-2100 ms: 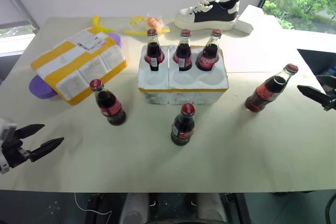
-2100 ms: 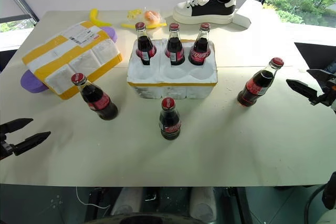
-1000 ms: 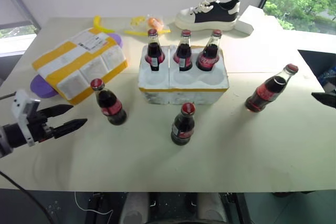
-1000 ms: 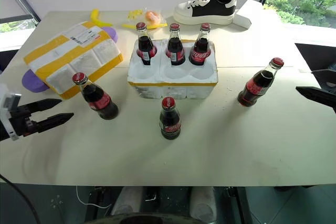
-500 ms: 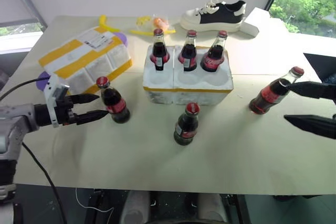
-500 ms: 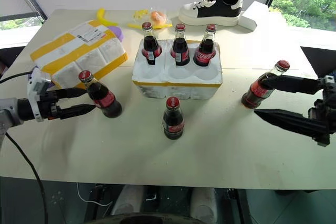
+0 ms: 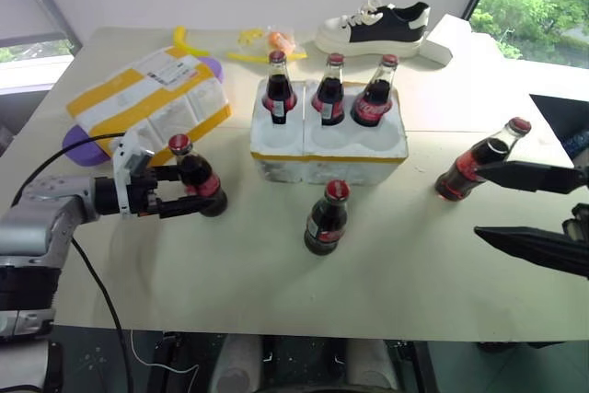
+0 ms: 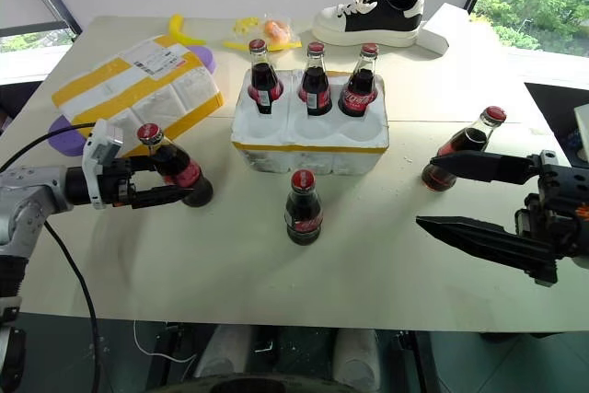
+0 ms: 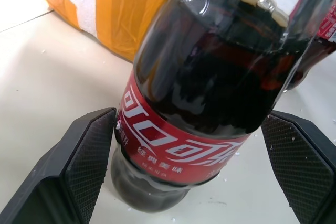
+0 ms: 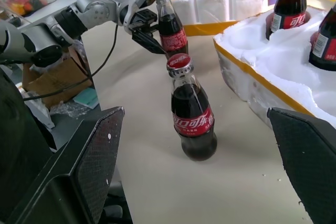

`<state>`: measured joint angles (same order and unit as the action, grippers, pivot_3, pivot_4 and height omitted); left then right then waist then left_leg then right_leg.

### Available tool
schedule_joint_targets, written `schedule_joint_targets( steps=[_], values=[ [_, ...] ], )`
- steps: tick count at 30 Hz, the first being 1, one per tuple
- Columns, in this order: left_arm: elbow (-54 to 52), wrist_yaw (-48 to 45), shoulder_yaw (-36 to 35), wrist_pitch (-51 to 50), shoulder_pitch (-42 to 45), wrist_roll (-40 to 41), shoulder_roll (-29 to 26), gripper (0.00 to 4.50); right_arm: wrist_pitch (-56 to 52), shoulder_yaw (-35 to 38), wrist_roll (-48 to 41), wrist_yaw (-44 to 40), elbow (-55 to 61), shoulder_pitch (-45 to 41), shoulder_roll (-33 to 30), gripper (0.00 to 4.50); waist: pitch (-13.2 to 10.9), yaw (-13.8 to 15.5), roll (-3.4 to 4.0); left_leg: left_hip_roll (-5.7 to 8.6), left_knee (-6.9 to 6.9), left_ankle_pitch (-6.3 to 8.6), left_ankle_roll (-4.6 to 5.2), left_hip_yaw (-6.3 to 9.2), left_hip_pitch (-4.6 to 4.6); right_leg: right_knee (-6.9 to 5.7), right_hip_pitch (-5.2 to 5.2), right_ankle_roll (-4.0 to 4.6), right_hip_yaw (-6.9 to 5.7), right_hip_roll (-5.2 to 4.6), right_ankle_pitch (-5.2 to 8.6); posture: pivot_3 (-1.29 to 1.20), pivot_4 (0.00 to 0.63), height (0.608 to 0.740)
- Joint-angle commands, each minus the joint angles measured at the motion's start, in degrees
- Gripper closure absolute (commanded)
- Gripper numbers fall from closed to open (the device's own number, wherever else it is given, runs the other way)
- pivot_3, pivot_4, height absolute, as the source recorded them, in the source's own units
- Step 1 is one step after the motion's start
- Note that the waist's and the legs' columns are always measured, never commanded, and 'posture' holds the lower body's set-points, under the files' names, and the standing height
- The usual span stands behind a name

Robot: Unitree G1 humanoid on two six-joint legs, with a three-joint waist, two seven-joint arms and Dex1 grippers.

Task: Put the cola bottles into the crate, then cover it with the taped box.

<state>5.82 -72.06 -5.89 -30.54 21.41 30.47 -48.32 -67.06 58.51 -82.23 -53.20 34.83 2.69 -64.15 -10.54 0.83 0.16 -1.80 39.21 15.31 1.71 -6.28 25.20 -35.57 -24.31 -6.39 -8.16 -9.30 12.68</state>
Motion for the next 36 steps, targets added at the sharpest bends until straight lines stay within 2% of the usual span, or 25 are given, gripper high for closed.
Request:
schedule_joint_targets(
  steps=[1,4,6,8,9,15,19,23,27,36],
  values=[
    [0.4,-0.1,0.5,1.0,2.1,-0.3,1.0,0.04,1.3,1.0,-2.9,1.3,0.7,0.4,-1.0,0.0,0.0,0.1,-0.07,0.0,0.01,0.0,0.0,0.01,0.0,0.0,0.01,0.0,0.0,0.0,0.0,0.0,0.15,0.74],
    [0.9,-0.6,1.0,1.4,2.7,-0.6,2.1,0.04,1.5,1.4,-3.7,1.2,0.7,1.0,-1.1,0.0,0.0,0.0,-0.13,0.0,0.02,0.0,0.01,0.02,0.01,0.01,0.01,0.0,0.0,0.01,0.0,0.0,0.15,0.74],
    [1.0,-0.7,1.0,1.2,3.3,-0.3,2.7,0.57,1.7,1.7,-4.1,1.1,0.7,1.5,-1.2,0.0,0.0,0.0,-0.13,0.0,0.02,0.0,0.01,0.02,0.01,0.01,0.01,0.0,0.0,0.01,0.0,0.0,0.15,0.74],
    [1.1,-1.0,0.9,1.1,3.6,-0.3,3.0,1.37,1.9,1.9,-4.2,1.0,0.8,1.9,-1.2,0.0,0.0,0.0,-0.14,0.0,0.02,0.0,0.01,0.03,0.01,0.0,0.02,0.0,0.0,0.04,0.0,0.0,0.15,0.74],
    [1.1,-1.0,0.9,0.9,3.8,-0.4,3.0,1.63,2.0,2.0,-4.3,1.0,0.9,2.1,-1.2,0.0,0.0,0.0,-0.14,0.0,0.02,0.0,0.01,0.03,0.01,0.0,0.02,0.0,0.0,0.04,0.0,0.0,0.15,0.74],
    [1.2,-2.0,0.1,-0.3,5.4,0.0,1.4,1.63,2.7,2.4,-4.8,1.3,1.3,3.1,-1.1,0.0,0.0,0.0,-0.17,0.0,0.02,0.0,0.01,0.04,0.01,0.01,0.02,0.0,0.0,0.05,0.0,0.0,0.15,0.74],
    [0.9,-4.6,-0.9,-6.1,12.5,3.0,-0.6,1.63,3.1,2.7,-5.6,1.8,1.7,3.7,-1.0,0.0,-0.2,0.1,-0.58,-0.01,0.1,-0.03,-0.03,0.15,0.11,0.01,0.01,0.02,0.0,0.21,-0.01,0.0,0.15,0.74],
    [4.8,-10.2,2.9,-9.4,26.5,3.2,-0.5,1.63,3.5,2.4,-6.2,2.5,2.3,4.1,-1.1,0.0,-0.3,0.5,-0.79,-0.02,0.19,-0.05,-0.05,0.28,0.21,0.07,0.05,0.04,0.05,0.36,-0.03,0.0,0.15,0.74],
    [12.9,-14.3,7.2,-7.9,37.8,0.4,3.5,1.63,4.3,1.6,-7.2,3.7,2.6,3.8,-1.4,0.0,-0.3,1.2,-0.79,0.0,0.23,-0.17,-0.26,0.23,0.18,0.1,0.08,0.04,0.14,0.41,-0.03,0.0,0.15,0.74],
    [36.9,-18.2,12.3,7.6,51.6,-9.2,15.2,1.63,6.0,0.7,-9.6,7.8,2.6,3.2,-1.9,0.0,-0.3,1.4,-0.93,-0.03,0.44,-0.2,-0.29,0.22,0.29,0.07,0.05,0.05,0.15,0.49,-0.03,0.0,0.15,0.74]
  ],
)
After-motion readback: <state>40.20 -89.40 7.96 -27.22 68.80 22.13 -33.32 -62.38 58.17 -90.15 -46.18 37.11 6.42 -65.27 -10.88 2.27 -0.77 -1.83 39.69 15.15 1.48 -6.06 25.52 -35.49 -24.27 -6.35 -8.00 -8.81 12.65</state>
